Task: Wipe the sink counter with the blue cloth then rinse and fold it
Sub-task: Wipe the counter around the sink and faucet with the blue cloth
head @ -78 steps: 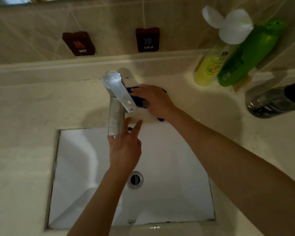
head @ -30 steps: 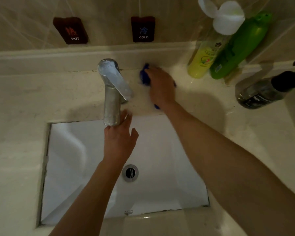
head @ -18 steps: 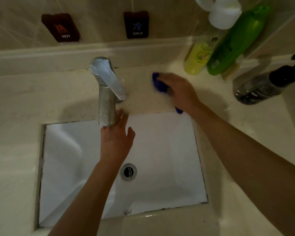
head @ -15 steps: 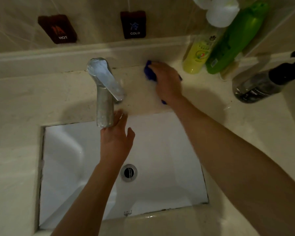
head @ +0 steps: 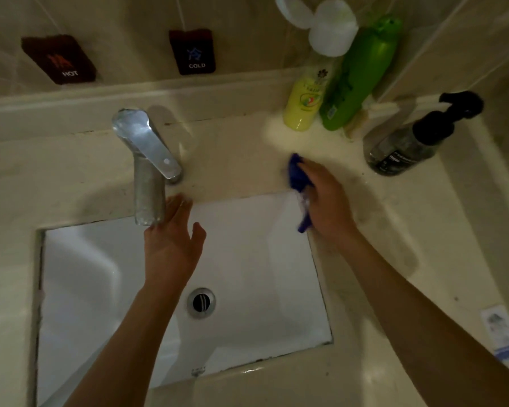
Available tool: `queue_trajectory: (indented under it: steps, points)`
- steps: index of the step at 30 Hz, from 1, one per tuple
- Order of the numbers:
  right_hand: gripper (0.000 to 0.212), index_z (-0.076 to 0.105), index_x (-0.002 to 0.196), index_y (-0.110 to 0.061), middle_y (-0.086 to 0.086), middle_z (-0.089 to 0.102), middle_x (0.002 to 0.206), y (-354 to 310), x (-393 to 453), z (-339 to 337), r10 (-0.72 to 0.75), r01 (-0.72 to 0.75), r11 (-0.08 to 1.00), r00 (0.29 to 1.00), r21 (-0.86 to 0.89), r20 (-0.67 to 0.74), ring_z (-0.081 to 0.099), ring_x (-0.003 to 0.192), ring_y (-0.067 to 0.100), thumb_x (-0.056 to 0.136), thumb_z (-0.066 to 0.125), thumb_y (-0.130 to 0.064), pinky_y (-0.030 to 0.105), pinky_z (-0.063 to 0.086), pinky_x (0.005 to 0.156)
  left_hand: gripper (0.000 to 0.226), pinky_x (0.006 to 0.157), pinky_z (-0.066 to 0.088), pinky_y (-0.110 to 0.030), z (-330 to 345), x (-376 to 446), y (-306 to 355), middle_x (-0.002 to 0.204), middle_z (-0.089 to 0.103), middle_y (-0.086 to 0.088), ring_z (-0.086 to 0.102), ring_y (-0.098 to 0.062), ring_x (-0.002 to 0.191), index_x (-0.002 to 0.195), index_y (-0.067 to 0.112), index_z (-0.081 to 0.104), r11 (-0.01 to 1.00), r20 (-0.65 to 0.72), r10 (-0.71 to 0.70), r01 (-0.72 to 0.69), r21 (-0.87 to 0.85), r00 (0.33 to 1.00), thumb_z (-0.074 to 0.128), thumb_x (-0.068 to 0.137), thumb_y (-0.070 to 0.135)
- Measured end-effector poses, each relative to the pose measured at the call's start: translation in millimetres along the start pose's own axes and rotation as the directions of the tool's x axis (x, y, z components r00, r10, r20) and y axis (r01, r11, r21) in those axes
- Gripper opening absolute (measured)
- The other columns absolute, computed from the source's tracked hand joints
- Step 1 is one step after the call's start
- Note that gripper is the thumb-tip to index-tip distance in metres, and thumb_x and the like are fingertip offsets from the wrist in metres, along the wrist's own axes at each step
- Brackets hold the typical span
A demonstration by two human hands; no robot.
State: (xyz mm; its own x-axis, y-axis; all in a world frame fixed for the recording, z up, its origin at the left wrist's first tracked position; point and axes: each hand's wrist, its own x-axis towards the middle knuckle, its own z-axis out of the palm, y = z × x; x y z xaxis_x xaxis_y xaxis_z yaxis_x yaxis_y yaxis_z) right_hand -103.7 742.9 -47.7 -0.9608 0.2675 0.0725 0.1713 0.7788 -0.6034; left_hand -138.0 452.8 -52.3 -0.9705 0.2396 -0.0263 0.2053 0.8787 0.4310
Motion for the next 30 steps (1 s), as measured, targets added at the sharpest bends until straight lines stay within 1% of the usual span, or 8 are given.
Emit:
queue_trajectory:
  steps: [4,8,10,12,14,19,25,30]
  points:
    - [0.054,0.056,0.138,-0.006,0.014,0.057,0.14,7.5,28.7,0.2,0.135,-0.152,0.983,0.978,-0.1,-0.157,0.052,0.129,0.033,0.086,0.045,0.005,0.039,0.039,0.112,0.048,0.095,0.053,-0.046,-3.2,-0.4,9.6,0.15,0.045,-0.007,0.06,-0.026,0.12,0.135,0.01,0.053,0.997,0.009,-0.076,0.076,-0.033,0.997,0.061,0.09,0.024]
    - [0.045,0.065,0.12,-0.002,0.017,0.067,0.117,-14.9,70.2,24.2,0.145,-0.163,0.98,0.978,-0.118,-0.147,0.062,0.108,0.037,0.078,0.05,0.0,0.045,0.049,0.094,0.047,0.095,0.052,-0.044,-5.4,-0.2,15.1,0.151,0.043,-0.005,0.06,-0.027,0.118,0.135,0.01,0.053,0.994,0.023,-0.106,0.106,-0.032,0.994,0.061,0.091,0.024]
    - [0.045,0.067,0.116,-0.001,0.017,0.068,0.117,-14.0,62.2,29.3,0.009,-0.024,0.992,0.993,-0.126,-0.12,0.063,0.109,0.038,0.075,0.05,0.006,0.049,0.05,0.096,0.047,0.094,0.051,-0.044,-5.5,-0.5,17.3,0.151,0.042,-0.004,0.061,-0.028,0.115,0.135,0.009,0.052,0.993,0.023,-0.112,0.113,-0.023,0.993,0.06,0.091,0.023]
    - [0.058,0.062,0.131,-0.003,0.017,0.061,0.135,-4.8,44.6,17.2,-0.09,0.084,0.981,0.996,-0.173,-0.027,0.054,0.128,0.038,0.075,0.051,0.012,0.048,0.04,0.111,0.047,0.095,0.051,-0.046,-5.5,0.3,17.8,0.15,0.043,-0.004,0.061,-0.029,0.113,0.134,0.009,0.052,0.993,0.022,-0.114,0.115,-0.026,0.993,0.059,0.09,0.023]
    - [0.059,0.055,0.139,-0.007,0.015,0.054,0.144,11.2,31.3,-3.0,-0.003,0.002,0.977,1.0,-0.212,-0.004,0.045,0.137,0.037,0.083,0.05,0.01,0.043,0.031,0.116,0.046,0.096,0.05,-0.046,-6.3,1.5,17.8,0.149,0.043,-0.003,0.061,-0.03,0.113,0.134,0.009,0.053,0.993,0.025,-0.118,0.119,-0.029,0.993,0.059,0.09,0.023]
    - [0.041,0.062,0.119,0.003,0.022,0.062,0.122,24.8,43.6,-18.8,0.199,-0.249,0.923,0.961,-0.292,-0.19,0.057,0.115,0.04,0.079,0.052,-0.001,0.046,0.044,0.098,0.048,0.099,0.046,-0.042,-6.9,0.3,20.4,0.149,0.044,-0.003,0.059,-0.028,0.117,0.135,0.01,0.053,0.991,0.033,-0.129,0.13,-0.015,0.991,0.061,0.089,0.022]
    - [0.051,0.063,0.129,0.0,0.02,0.06,0.137,14.7,7.0,-11.1,-0.171,0.18,0.977,0.982,-0.116,0.082,0.055,0.127,0.035,0.078,0.057,0.0,0.041,0.038,0.112,0.047,0.099,0.046,-0.043,-9.1,1.4,21.3,0.146,0.047,-0.004,0.059,-0.029,0.116,0.133,0.009,0.054,0.992,0.038,-0.123,0.124,-0.008,0.992,0.062,0.088,0.019]
    - [0.049,0.06,0.133,-0.006,0.016,0.058,0.14,70.1,-81.7,-56.0,-0.034,0.037,0.986,0.999,-0.162,0.025,0.051,0.132,0.033,0.085,0.057,-0.006,0.044,0.033,0.116,0.053,0.105,0.042,-0.045,-13.6,2.2,18.4,0.15,0.044,-0.008,0.054,-0.032,0.125,0.138,0.007,0.051,0.993,0.106,-0.114,0.115,0.002,0.988,0.063,0.087,0.017]
